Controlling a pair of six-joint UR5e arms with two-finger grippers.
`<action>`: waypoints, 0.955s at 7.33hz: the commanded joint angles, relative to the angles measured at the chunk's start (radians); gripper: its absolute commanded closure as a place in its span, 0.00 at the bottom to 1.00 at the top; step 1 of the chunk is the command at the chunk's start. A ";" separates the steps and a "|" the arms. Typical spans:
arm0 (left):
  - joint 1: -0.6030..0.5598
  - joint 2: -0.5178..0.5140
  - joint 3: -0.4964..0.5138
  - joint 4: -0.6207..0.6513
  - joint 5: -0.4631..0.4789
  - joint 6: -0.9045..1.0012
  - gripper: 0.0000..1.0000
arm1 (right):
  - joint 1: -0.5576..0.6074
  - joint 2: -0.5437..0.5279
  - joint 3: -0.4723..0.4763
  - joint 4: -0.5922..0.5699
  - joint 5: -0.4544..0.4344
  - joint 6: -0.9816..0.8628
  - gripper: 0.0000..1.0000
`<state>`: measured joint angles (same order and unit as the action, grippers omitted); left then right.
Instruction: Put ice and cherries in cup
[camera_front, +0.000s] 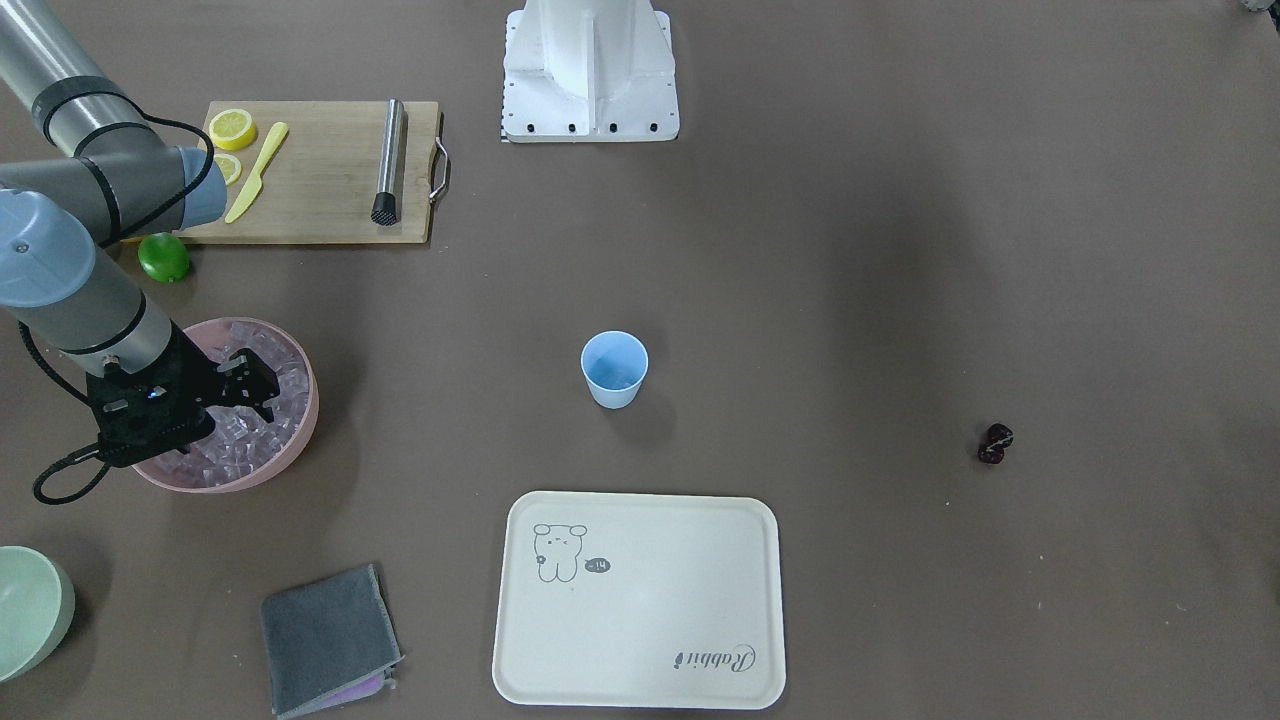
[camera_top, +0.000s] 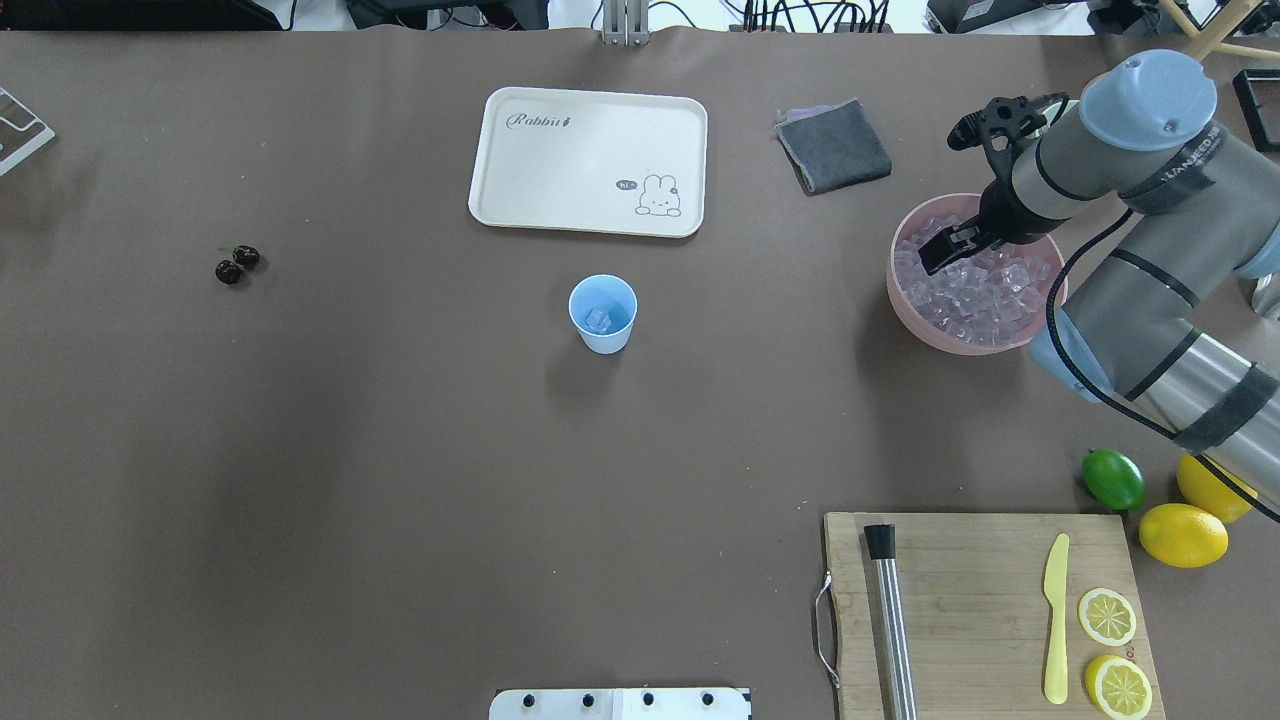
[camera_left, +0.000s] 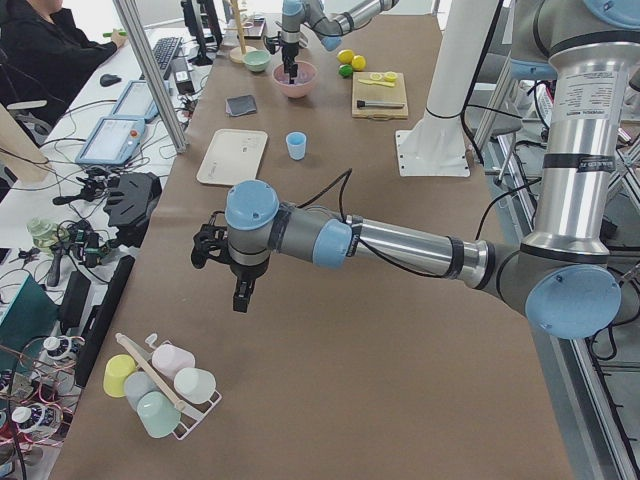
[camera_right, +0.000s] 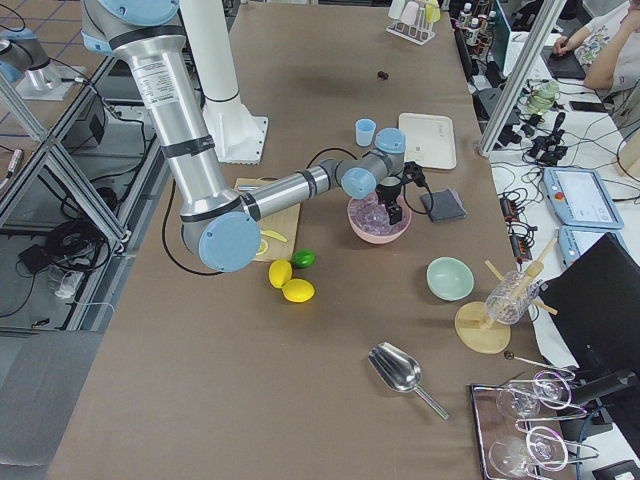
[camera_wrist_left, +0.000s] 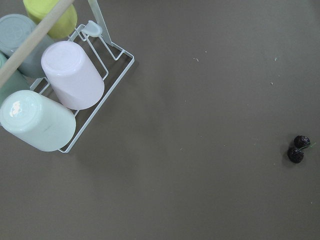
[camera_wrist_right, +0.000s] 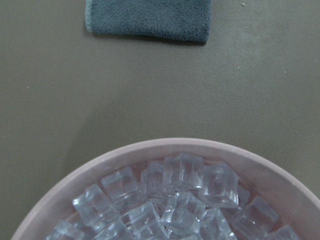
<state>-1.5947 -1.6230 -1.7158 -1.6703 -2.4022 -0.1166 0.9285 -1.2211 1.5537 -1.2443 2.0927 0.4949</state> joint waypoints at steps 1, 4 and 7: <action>0.001 -0.002 0.013 -0.011 0.000 -0.002 0.02 | 0.004 -0.003 0.009 -0.006 0.013 -0.002 0.13; 0.002 -0.005 0.033 -0.042 0.000 -0.002 0.02 | 0.009 -0.027 0.025 -0.014 0.013 -0.002 0.15; 0.002 -0.005 0.031 -0.048 0.000 -0.002 0.02 | 0.001 -0.046 0.039 -0.012 0.012 0.007 0.14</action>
<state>-1.5923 -1.6274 -1.6831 -1.7158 -2.4022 -0.1181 0.9332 -1.2599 1.5866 -1.2564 2.1059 0.4987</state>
